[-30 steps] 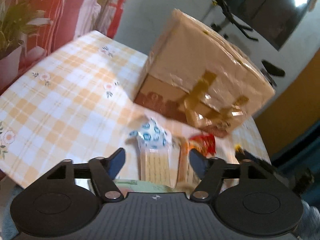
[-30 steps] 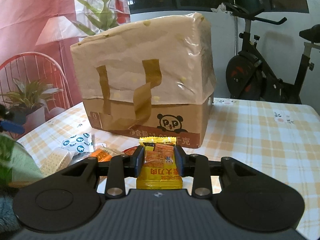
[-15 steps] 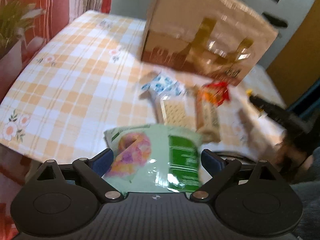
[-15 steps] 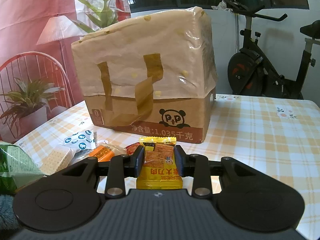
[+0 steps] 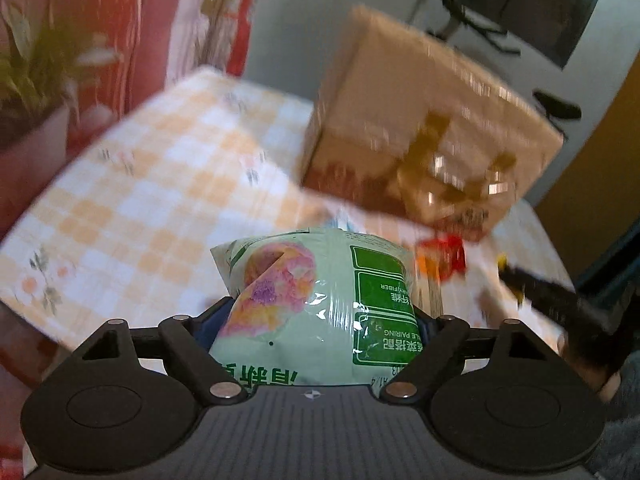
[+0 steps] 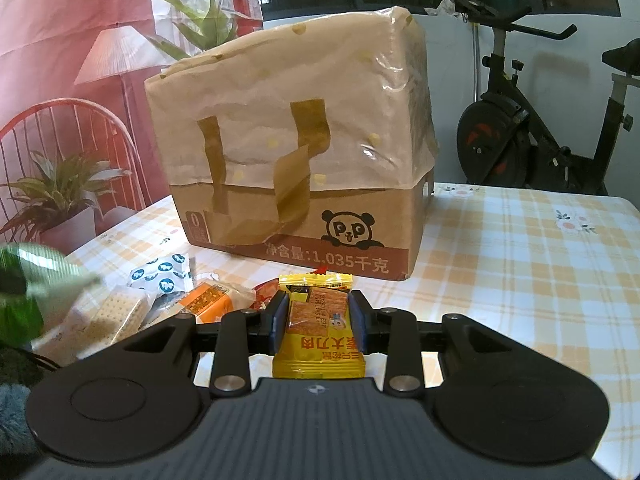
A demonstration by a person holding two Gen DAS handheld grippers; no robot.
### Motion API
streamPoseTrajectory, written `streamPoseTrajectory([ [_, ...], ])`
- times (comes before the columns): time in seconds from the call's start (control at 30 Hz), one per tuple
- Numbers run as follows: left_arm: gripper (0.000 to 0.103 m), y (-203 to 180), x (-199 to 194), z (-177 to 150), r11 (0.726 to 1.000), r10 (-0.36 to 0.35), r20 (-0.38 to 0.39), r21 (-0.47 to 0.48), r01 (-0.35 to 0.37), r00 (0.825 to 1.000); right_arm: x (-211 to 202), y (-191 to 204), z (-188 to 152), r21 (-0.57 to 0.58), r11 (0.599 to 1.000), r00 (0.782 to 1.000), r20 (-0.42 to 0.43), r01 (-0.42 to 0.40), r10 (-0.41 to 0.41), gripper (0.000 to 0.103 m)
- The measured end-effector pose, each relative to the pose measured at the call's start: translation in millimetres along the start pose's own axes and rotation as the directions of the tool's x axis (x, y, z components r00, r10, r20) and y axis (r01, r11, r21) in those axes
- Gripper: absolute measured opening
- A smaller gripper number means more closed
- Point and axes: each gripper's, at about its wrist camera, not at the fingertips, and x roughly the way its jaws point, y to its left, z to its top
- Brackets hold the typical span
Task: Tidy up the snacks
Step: 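Lift the green bag and yellow packet and carry both over the box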
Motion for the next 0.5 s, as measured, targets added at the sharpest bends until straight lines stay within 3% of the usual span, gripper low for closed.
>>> streamPoseTrajectory([
  [0.13, 0.086, -8.1, -8.5, 14.9, 1.0, 0.025, 0.099, 0.003, -0.025, 0.995, -0.1, 0.5, 0.6, -0.002, 1.0, 1.0, 0.001, 0.002, -0.002, 0.035],
  [0.27, 0.086, -22.2, -15.7, 35.3, 0.999, 0.038, 0.206, 0.017, -0.043, 0.978, -4.5, 1.7, 6.8, -0.006, 1.0, 1.0, 0.018, 0.012, -0.012, 0.035],
  [0.5, 0.086, -56.0, -37.1, 87.6, 0.995, -0.011, 0.403, 0.093, -0.028, 0.915, -24.0, 8.1, 47.8, -0.038, 0.999, 0.991, 0.133, 0.004, 0.001, 0.035],
])
